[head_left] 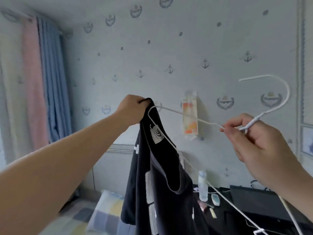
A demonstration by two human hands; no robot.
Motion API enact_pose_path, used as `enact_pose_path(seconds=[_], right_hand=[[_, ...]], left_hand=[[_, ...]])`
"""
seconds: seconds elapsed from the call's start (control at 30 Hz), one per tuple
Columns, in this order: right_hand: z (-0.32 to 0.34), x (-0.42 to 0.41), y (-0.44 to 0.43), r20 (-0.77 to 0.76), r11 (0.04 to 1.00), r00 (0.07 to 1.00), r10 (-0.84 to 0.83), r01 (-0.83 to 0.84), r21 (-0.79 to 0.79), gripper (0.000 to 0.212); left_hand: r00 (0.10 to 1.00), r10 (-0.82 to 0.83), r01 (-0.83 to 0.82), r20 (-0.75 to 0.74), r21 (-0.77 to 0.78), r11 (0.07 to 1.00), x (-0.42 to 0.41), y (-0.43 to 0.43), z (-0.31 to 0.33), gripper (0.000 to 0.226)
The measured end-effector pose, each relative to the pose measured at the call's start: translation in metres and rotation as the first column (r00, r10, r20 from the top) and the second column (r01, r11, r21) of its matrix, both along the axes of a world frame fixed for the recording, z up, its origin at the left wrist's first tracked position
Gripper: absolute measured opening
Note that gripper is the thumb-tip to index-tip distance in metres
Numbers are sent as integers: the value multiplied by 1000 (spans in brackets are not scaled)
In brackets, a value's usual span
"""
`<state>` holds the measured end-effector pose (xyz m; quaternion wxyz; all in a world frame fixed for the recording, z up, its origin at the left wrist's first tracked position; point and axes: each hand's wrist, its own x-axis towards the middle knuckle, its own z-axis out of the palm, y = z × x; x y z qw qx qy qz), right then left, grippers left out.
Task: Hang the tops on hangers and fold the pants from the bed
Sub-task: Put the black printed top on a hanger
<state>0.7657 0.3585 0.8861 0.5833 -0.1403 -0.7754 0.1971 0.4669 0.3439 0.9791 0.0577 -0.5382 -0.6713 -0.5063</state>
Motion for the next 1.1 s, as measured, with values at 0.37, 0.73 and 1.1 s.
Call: enact_pose_path(seconds=[0.37,0.73,1.1], right_hand=[[-93,-145,-64,157,968,971,179,-145,-203,28],[-237,-289,-153,106,783,903,417,-297,-547,18],[-257,-291,-155,78,737,867,492,-367,-568,16]], left_hand=[[973,-23,-44,-229,-284,958,-100,-126,-111,31],[969,-115,-34,-220,-576,817,-144,-212,-247,32],[869,-418,71,-266,-768,637,-203,-256,-275,25]])
